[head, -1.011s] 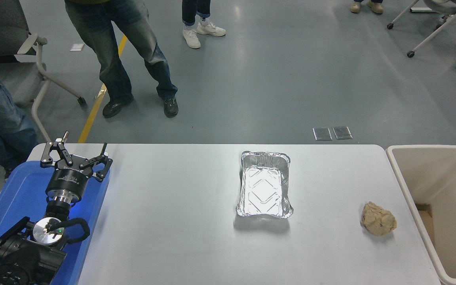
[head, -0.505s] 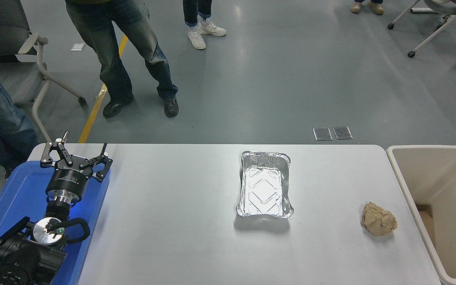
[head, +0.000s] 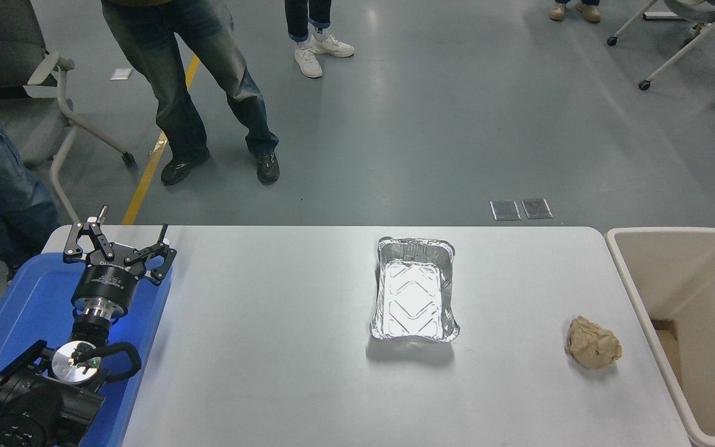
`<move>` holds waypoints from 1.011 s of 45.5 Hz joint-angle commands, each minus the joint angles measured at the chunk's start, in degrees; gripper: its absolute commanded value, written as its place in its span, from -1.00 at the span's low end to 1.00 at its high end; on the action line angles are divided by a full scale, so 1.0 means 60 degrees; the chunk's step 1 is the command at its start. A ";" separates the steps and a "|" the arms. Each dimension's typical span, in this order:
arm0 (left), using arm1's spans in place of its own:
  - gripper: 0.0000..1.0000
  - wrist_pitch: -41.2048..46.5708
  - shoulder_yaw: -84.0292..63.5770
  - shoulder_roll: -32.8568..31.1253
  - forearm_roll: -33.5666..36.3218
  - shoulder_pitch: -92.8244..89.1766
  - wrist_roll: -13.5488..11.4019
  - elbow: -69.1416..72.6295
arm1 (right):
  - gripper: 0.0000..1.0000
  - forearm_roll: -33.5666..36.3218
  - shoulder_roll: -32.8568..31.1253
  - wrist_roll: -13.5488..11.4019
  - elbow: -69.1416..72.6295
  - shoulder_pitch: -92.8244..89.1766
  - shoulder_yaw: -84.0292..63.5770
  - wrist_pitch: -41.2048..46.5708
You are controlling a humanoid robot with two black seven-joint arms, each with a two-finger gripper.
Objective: Pick up paper cup place in dustbin
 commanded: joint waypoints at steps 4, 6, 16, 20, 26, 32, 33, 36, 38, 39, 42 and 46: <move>0.99 0.0000 0.0000 0.0000 0.0015 -0.0003 0.0000 0.0001 | 1.00 -0.0953 -0.0794 0.0970 0.2499 0.3538 -0.3432 0.0057; 0.99 0.0000 0.0000 0.0000 0.0015 -0.0003 0.0000 0.0001 | 1.00 -0.1025 -0.0853 0.0970 0.3217 0.4358 -0.3872 0.0057; 0.99 0.0000 0.0015 0.0000 0.0015 0.0012 0.0015 0.0001 | 1.00 -0.2664 -0.0634 0.0985 0.6894 0.8007 -0.5061 0.0438; 0.99 0.0000 0.0000 0.0000 0.0015 0.0012 0.0015 0.0001 | 1.00 -0.3368 -0.0210 0.0985 0.7994 0.8887 -0.5105 0.0686; 0.99 0.0000 0.0015 0.0000 0.0015 0.0012 0.0015 0.0001 | 1.00 -0.3516 0.0712 0.0985 0.9078 1.0059 -0.5441 0.1403; 0.99 0.0000 0.0015 0.0000 0.0015 0.0012 0.0015 0.0001 | 1.00 -0.3516 0.1460 0.0999 1.0499 1.1172 -0.5924 0.2400; 0.99 0.0000 0.0000 0.0000 0.0015 0.0012 0.0015 0.0001 | 1.00 -0.3516 0.1592 0.0999 1.0748 1.1333 -0.5954 0.2531; 0.99 0.0000 0.0015 0.0000 0.0015 0.0012 0.0015 0.0001 | 1.00 -0.3502 0.1944 0.1000 1.1509 1.1729 -0.6028 0.2737; 0.99 0.0000 0.0000 0.0000 0.0015 0.0012 0.0015 0.0001 | 1.00 -0.3472 0.2105 0.1014 1.1978 1.1993 -0.6071 0.2913; 0.99 0.0000 0.0000 0.0000 0.0000 0.0012 0.0000 0.0001 | 1.00 -0.3472 0.2178 0.1014 1.2184 1.2139 -0.6130 0.3015; 0.99 0.0000 0.0000 0.0000 0.0015 0.0012 0.0000 0.0001 | 1.00 -0.3458 0.2383 0.1043 1.2755 1.2608 -0.6379 0.3366; 0.99 0.0000 0.0000 0.0000 0.0000 0.0012 0.0015 0.0001 | 1.00 -0.3443 0.2531 0.1453 1.3386 1.3238 -0.6511 0.4317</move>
